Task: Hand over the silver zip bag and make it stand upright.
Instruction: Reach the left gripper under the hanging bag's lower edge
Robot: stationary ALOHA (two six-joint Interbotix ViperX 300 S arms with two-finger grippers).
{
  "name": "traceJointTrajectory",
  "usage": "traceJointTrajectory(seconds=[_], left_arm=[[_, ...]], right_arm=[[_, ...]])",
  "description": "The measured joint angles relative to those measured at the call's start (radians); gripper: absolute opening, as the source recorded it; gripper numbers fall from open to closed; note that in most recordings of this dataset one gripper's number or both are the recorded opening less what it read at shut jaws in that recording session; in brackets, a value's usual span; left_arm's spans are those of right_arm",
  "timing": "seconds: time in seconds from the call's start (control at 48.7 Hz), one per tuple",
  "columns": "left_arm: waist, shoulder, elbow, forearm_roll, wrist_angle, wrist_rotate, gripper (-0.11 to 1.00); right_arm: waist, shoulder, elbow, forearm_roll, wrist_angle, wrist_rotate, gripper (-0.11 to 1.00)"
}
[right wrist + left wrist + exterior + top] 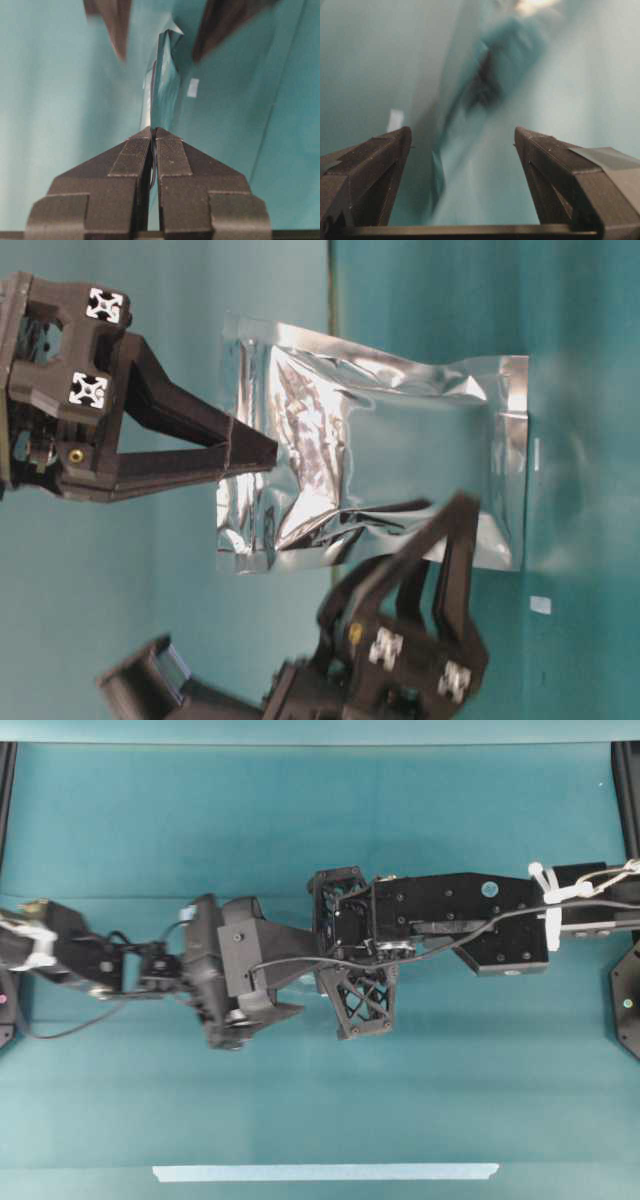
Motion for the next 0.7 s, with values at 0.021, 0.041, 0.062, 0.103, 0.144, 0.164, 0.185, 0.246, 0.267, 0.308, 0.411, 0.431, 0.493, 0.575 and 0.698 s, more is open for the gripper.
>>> traceJointTrajectory(seconds=[0.021,0.041,0.062,0.103,0.144,0.164,0.185,0.246,0.267,0.308,0.411,0.431,0.493,0.575,0.698], left_arm=[[0.0,0.009,-0.011,-0.002,-0.002,0.0,0.91],[0.0,0.017,-0.021,0.0,-0.002,0.0,0.91],[0.002,0.023,-0.032,-0.002,-0.002,0.0,0.91],[0.0,0.04,-0.049,-0.002,-0.002,0.0,0.91],[-0.002,0.051,-0.061,-0.002,-0.002,-0.003,0.91],[-0.002,0.054,-0.066,0.0,-0.002,-0.005,0.91],[-0.002,0.058,-0.071,0.0,-0.002,-0.005,0.91],[0.0,0.064,-0.075,0.0,-0.002,-0.014,0.9],[-0.002,0.064,-0.074,0.0,-0.002,-0.015,0.9],[-0.002,0.064,-0.072,0.0,-0.002,-0.02,0.9],[0.0,0.064,-0.052,0.0,-0.003,-0.034,0.89],[0.0,0.063,-0.048,0.0,-0.005,-0.037,0.89],[0.0,0.063,-0.041,0.0,-0.014,-0.041,0.88],[0.0,0.064,-0.041,0.0,-0.034,-0.041,0.86],[-0.002,0.064,-0.049,0.0,-0.049,-0.041,0.84]], right_arm=[[0.002,-0.002,0.0,0.0,0.0,0.0,0.02],[0.002,-0.002,0.0,0.0,0.0,0.0,0.02],[0.002,-0.002,0.0,0.0,0.002,0.0,0.02],[0.002,0.0,0.0,0.0,0.0,0.0,0.02],[0.002,0.0,0.0,0.0,0.0,0.002,0.02],[0.0,0.0,0.0,0.0,0.0,0.002,0.02],[0.002,0.0,0.0,0.0,0.0,0.0,0.02],[0.002,0.002,0.0,0.0,0.0,0.0,0.02],[0.002,0.002,0.0,0.0,0.0,0.0,0.02],[0.002,0.002,0.0,0.0,0.0,0.002,0.02],[0.002,0.003,0.0,0.0,0.0,0.002,0.02],[0.002,0.003,0.0,0.0,-0.002,0.0,0.02],[0.002,0.003,0.0,0.0,0.0,0.002,0.02],[0.002,0.005,0.0,0.0,-0.002,0.002,0.02],[0.002,0.005,-0.002,0.0,0.0,0.002,0.02]])
